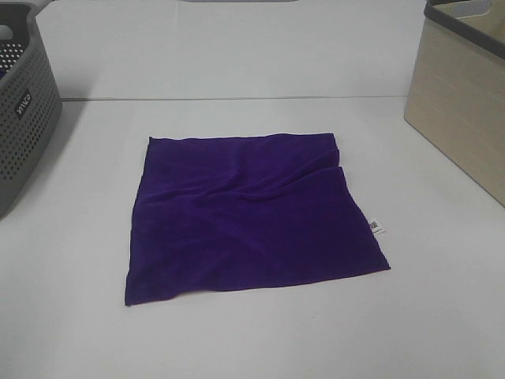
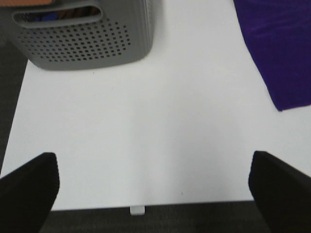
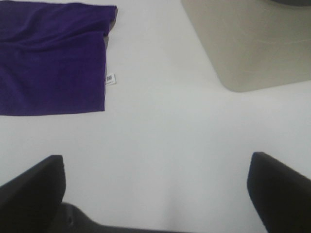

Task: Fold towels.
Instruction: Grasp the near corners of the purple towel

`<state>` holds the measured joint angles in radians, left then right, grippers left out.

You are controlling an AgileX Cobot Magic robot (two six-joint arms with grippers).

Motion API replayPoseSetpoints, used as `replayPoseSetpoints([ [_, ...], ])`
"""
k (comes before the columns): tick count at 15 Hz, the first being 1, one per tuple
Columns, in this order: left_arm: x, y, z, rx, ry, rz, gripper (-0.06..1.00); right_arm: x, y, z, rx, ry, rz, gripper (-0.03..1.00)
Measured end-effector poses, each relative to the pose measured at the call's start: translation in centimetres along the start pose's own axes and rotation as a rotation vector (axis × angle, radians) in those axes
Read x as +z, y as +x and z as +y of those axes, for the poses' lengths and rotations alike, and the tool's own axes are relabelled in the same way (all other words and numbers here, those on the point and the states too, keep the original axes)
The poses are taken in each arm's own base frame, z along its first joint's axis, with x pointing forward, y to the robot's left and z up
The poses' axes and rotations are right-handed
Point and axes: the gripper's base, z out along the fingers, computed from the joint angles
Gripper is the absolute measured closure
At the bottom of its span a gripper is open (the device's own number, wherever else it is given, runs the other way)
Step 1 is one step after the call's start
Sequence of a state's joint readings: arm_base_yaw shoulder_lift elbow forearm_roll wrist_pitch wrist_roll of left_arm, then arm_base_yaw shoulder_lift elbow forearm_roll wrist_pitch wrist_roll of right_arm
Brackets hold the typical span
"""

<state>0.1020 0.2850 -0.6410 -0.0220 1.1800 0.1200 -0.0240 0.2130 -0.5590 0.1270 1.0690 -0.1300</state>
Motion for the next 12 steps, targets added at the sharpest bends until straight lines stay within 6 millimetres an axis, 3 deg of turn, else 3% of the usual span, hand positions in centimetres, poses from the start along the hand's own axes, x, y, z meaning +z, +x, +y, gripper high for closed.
replayPoseSetpoints([
  [1, 0.6, -1.7, 0.2, -0.002, 0.014, 0.088, -0.04, 1.1, -2.1, -0.2, 0.033, -0.017, 0.091, -0.02],
  [2, 2.6, -4.7, 0.5, -0.001, 0.039, 0.215, -0.04, 3.9, -5.7, -0.6, 0.064, -0.036, 0.248, -0.02],
  [4, 6.8, -7.4, 0.5, 0.019, 0.106, 0.391, -0.04, 9.0, -10.3, -1.2, 0.036, -0.088, 0.392, -0.02],
  [5, 8.8, -7.9, 0.1, 0.019, 0.166, 0.466, -0.04, 12.2, -11.6, -1.2, 0.018, -0.149, 0.45, -0.02],
  [7, 12.4, -8.4, -1.0, -0.032, 0.299, 0.484, -0.04, 17.3, -12.2, -0.3, 0.034, -0.34, 0.53, -0.02],
  [9, 14.6, -8.2, -2.1, -0.083, 0.412, 0.42, -0.04, 19.9, -11.6, 0.3, 0.031, -0.467, 0.576, -0.02],
  [12, 18.9, -5.6, -3.8, -0.166, 0.598, 0.439, -0.04, 24.7, -10.2, 0.9, 0.126, -0.703, 0.61, -0.02],
])
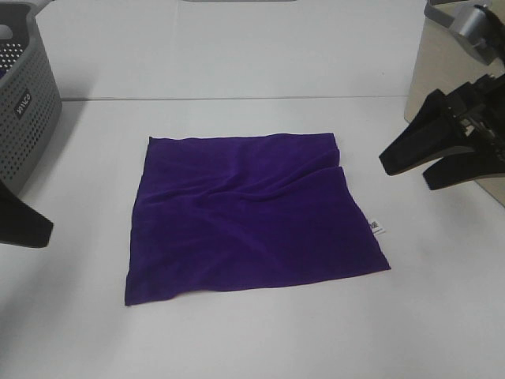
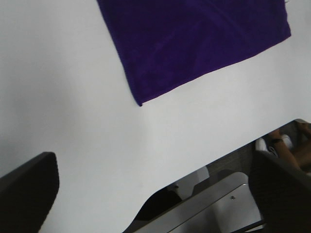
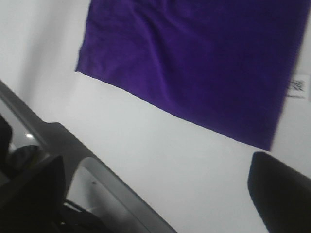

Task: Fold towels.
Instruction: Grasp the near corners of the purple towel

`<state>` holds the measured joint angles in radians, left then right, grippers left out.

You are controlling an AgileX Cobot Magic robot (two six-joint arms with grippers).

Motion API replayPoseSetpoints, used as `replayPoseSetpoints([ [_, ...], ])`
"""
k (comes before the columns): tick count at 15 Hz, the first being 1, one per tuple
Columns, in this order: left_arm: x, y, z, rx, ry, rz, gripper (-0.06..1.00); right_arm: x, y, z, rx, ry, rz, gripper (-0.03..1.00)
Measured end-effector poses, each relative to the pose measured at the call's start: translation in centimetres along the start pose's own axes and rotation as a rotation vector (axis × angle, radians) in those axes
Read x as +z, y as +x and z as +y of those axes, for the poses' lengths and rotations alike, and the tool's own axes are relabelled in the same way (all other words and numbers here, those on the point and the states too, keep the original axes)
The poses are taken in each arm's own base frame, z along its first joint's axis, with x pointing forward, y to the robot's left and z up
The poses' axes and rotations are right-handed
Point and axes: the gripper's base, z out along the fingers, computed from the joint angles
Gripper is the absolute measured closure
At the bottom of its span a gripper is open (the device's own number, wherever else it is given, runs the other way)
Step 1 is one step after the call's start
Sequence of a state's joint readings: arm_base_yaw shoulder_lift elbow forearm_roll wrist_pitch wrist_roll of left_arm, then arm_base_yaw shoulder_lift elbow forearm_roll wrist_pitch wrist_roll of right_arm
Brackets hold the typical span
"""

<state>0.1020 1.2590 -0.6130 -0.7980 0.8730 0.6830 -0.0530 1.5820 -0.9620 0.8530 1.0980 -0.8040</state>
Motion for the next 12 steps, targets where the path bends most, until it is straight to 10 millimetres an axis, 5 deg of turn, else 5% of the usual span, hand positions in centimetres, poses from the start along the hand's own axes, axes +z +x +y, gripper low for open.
replayPoseSetpoints([
  [1, 2.4, -0.7, 1.3, -0.005, 0.037, 0.001, -0.04, 2.3, -0.3, -1.9, 0.018, -0.084, 0.027, -0.02],
  [3, 4.4, -0.8, 2.6, -0.041, 0.044, 0.047, -0.04, 3.6, -0.1, -3.1, 0.041, -0.098, 0.07, -0.02],
  [12, 9.0, -1.4, 4.7, -0.131, 0.054, 0.164, -0.04, 3.9, 0.0, -3.6, 0.034, -0.071, 0.088, -0.02],
])
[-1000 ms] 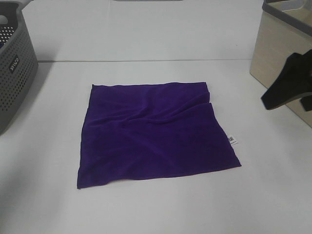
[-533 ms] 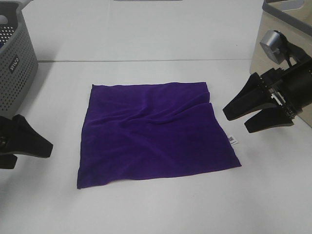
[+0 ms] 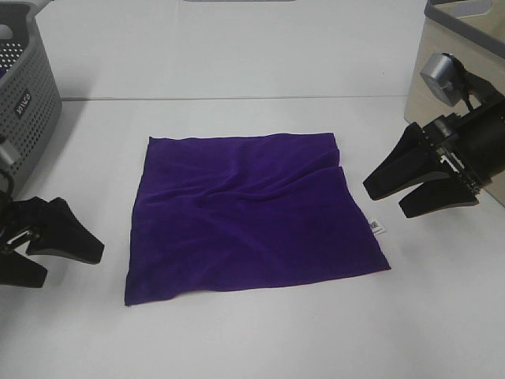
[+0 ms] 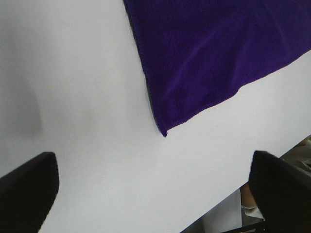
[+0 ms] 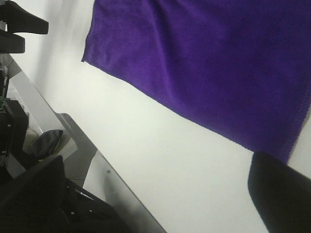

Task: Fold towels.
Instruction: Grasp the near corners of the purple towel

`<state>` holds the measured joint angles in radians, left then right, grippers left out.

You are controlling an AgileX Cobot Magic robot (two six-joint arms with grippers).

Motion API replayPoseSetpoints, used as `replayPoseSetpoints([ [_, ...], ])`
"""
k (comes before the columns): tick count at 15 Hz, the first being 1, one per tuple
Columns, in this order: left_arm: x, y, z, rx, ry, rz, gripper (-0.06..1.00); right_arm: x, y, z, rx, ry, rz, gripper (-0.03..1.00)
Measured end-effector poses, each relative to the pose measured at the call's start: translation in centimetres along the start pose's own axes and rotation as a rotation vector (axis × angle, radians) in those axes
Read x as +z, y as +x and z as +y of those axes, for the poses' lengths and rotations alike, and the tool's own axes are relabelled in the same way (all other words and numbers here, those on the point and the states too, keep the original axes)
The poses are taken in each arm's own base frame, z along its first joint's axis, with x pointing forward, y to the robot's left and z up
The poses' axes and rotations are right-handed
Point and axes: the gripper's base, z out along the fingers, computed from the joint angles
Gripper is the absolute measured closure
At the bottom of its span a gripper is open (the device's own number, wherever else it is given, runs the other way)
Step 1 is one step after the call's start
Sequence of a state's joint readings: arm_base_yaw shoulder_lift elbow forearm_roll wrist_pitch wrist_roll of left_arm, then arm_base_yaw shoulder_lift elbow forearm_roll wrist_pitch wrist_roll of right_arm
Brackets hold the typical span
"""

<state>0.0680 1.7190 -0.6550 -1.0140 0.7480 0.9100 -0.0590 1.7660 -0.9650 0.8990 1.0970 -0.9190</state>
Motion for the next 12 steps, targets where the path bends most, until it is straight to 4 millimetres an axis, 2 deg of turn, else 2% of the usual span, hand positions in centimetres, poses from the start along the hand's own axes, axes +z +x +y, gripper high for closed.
replayPoseSetpoints([
  [3, 2.1, 0.3, 0.0, 0.013, -0.025, 0.056, -0.04, 1.0, 0.1, -1.1, 0.029, 0.0, 0.026, -0.02],
  [4, 3.1, 0.3, -0.3, 0.028, -0.043, 0.068, -0.04, 2.2, 0.3, -2.4, 0.064, -0.005, 0.065, -0.02],
  [7, 3.5, 0.2, -0.6, 0.033, -0.045, 0.068, -0.04, 3.6, 0.0, -4.4, 0.087, 0.016, 0.1, -0.02],
  [12, 3.5, 0.2, -0.7, 0.03, -0.039, 0.068, -0.04, 4.4, -0.3, -6.7, 0.073, 0.119, 0.105, -0.02],
])
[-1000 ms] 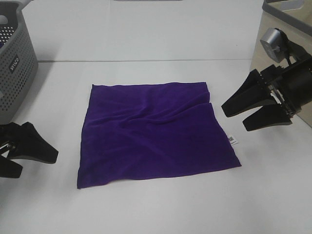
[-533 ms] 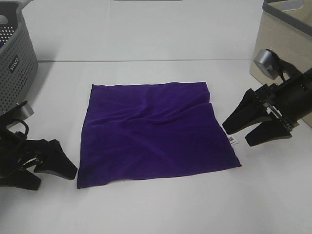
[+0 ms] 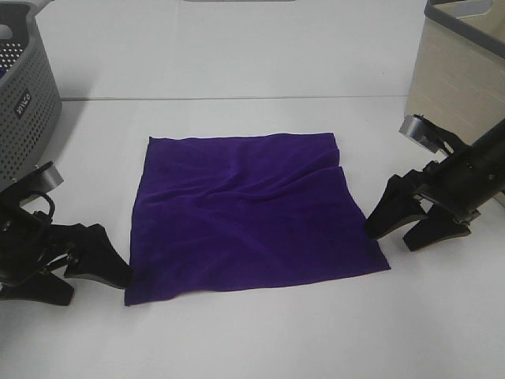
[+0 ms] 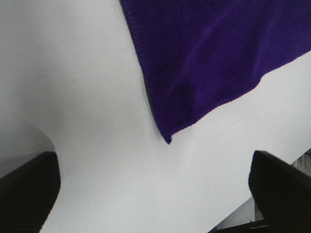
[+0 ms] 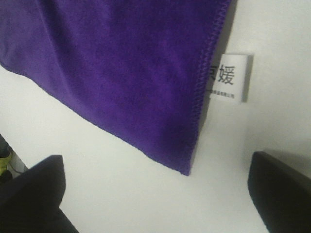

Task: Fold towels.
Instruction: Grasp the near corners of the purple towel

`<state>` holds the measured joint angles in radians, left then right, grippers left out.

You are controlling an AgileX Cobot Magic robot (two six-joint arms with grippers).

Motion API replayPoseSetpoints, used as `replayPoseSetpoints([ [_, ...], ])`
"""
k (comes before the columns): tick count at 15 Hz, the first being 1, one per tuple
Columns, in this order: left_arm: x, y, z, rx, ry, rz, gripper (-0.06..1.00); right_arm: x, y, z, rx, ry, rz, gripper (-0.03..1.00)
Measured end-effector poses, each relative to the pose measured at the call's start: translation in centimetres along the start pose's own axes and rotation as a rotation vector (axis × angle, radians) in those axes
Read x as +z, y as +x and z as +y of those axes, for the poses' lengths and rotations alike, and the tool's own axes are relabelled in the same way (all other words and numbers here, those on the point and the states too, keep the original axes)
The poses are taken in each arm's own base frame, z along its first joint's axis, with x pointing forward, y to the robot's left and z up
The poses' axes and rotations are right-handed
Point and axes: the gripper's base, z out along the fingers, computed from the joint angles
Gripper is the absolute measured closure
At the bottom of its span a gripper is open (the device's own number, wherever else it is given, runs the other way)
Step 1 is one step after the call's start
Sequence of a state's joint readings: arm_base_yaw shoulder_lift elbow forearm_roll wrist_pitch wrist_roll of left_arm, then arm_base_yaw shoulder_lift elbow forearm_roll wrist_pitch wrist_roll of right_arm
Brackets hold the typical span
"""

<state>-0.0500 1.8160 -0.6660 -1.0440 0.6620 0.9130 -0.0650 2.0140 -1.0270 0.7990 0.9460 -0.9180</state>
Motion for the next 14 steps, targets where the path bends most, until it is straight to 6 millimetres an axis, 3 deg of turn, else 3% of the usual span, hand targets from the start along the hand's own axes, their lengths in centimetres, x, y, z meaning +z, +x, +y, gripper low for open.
replayPoseSetpoints([
  [4, 0.0, 0.0, 0.0, -0.001, 0.0, 0.001, -0.04, 0.6, 0.0, -1.1, 0.055, -0.042, -0.003, -0.02],
  [11, 0.1, 0.0, 0.0, 0.001, -0.006, -0.003, -0.03, 1.8, 0.0, -1.2, 0.12, -0.142, 0.018, -0.01],
  [14, 0.7, -0.3, -1.1, 0.032, -0.03, -0.01, -0.02, 1.8, 0.0, -1.3, 0.149, -0.138, 0.016, 0.0],
])
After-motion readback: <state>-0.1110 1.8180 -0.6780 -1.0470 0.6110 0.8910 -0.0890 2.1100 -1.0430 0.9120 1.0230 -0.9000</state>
